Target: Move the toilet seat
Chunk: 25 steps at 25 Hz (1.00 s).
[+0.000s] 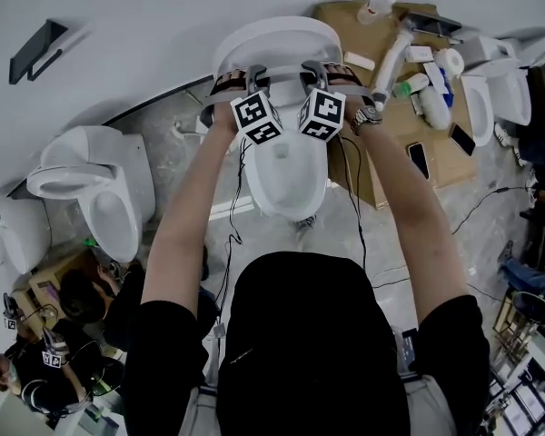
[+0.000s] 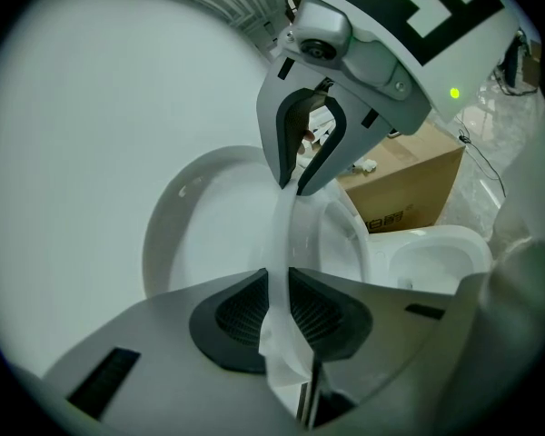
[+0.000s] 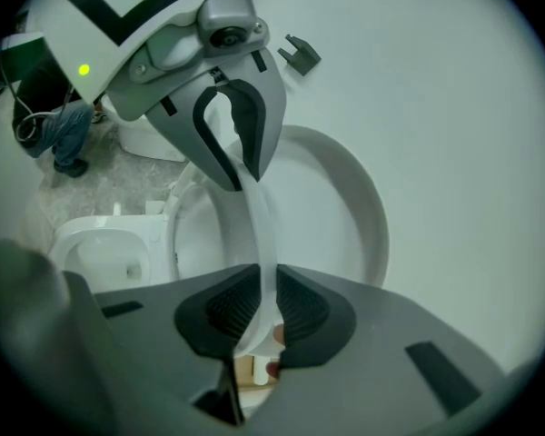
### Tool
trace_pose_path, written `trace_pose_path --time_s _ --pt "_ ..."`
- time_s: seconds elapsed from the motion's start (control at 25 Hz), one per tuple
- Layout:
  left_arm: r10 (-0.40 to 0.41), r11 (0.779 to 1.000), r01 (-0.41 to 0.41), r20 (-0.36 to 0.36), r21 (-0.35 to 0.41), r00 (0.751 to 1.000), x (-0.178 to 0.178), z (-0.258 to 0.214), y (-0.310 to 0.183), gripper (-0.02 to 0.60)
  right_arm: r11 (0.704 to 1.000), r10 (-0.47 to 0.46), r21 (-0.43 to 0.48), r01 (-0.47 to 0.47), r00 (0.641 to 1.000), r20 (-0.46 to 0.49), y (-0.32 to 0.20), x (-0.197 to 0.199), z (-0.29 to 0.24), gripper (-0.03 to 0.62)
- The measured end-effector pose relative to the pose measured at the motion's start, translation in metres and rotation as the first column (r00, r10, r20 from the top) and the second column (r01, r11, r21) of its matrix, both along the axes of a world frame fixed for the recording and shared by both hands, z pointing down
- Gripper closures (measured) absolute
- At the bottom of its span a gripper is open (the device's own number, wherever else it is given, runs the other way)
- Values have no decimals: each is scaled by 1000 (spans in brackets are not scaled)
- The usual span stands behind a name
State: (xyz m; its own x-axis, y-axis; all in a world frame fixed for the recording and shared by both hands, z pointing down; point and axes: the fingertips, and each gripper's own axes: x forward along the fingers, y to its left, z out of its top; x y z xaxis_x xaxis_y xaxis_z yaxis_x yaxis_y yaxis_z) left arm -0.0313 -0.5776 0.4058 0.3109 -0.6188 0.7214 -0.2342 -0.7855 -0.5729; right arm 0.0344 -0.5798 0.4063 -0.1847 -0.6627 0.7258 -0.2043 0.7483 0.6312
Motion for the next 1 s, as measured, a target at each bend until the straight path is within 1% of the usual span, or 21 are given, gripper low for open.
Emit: trace_pose_path --time_s 0.24,0.56,0.68,0.8,0.84,0.88,0.92,1.0 --pt "7 1000 -7 -12 -16 1000 -2 2 -12 512 1000 18 -8 -18 1000 -4 -13 -1 3 533" --pt "20 1000 -20 -26 -13 999 -3 2 -17 511 1000 12 -8 -12 1000 -2 -17 -2 3 533" --pt "26 999 -28 -45 -33 999 -1 1 -15 510 1000 13 -23 -13 1000 12 -15 0 3 529" --pt "27 996 -34 -86 -78 996 -1 3 -8 503 999 23 -39 -22 999 35 -10 -2 3 519" --pt "27 995 -37 -99 -95 995 -1 4 -6 480 998 26 -53 -23 999 45 -9 -4 4 476" --pt "28 993 -40 -114 -107 993 0 4 -5 449 997 29 -71 -25 998 56 -8 -5 5 413" --pt "27 993 -41 -132 -108 991 0 2 -4 422 996 34 -82 -29 997 68 -7 -6 4 390" --pt "12 996 -27 -173 -83 985 -2 -6 -4 381 997 46 -69 -39 994 102 -7 -9 -3 373"
